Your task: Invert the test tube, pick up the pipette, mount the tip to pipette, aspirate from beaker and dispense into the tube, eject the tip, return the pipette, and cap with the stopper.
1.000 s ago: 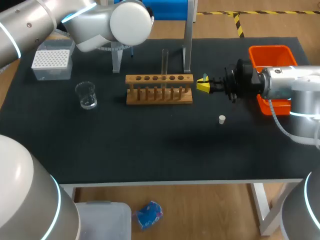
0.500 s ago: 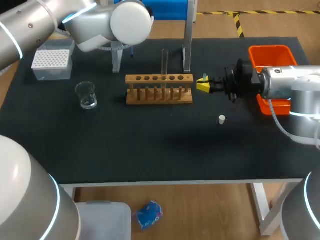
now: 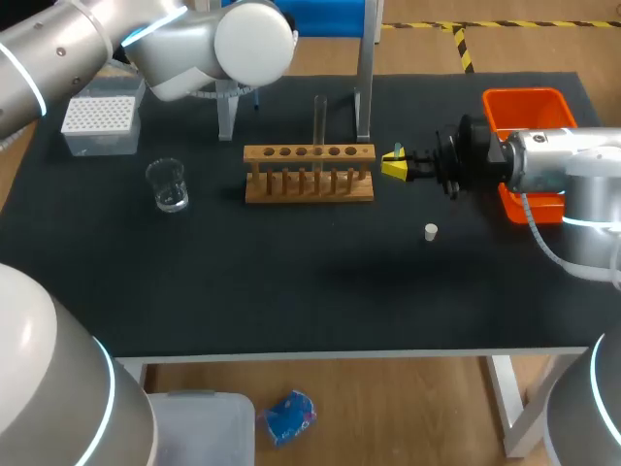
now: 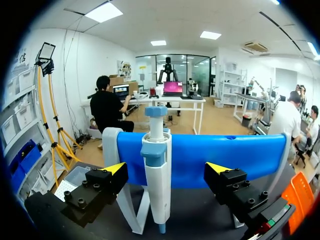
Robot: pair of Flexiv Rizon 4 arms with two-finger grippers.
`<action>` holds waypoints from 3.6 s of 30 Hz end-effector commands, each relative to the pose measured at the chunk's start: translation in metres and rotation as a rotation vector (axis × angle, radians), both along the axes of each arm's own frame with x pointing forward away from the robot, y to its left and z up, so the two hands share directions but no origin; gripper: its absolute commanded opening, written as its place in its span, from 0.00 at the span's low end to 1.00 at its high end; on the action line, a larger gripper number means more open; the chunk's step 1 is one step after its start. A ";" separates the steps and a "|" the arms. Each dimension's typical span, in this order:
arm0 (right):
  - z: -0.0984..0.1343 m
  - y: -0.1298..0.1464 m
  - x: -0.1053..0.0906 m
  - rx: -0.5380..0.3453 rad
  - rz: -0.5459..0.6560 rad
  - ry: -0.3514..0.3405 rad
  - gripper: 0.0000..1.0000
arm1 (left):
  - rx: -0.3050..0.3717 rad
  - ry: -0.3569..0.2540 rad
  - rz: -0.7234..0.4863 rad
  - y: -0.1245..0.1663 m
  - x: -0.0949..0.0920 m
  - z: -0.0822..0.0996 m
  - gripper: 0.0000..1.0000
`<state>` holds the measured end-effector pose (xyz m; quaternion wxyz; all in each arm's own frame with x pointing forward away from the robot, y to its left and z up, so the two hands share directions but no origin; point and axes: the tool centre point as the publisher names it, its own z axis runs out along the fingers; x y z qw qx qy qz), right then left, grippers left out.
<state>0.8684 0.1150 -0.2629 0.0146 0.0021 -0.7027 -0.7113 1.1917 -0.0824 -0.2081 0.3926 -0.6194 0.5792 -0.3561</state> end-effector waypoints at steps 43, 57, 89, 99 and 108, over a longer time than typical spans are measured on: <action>0.000 0.000 -0.001 -0.001 -0.003 -0.001 0.00 | 0.043 -0.077 0.006 0.013 0.006 0.061 0.00; 0.000 0.000 -0.001 -0.001 -0.003 -0.001 0.00 | 0.069 -0.031 -0.162 0.011 -0.001 0.077 0.00; 0.000 0.000 -0.001 -0.001 -0.003 -0.001 0.00 | 0.112 0.260 -1.013 0.037 -0.081 0.096 0.00; 0.000 0.000 -0.001 -0.001 -0.003 -0.001 0.00 | 0.073 0.229 -1.007 0.037 -0.097 0.085 0.00; 0.000 0.000 -0.001 -0.001 -0.003 -0.001 0.00 | -0.133 0.052 -1.137 0.025 -0.148 0.052 0.00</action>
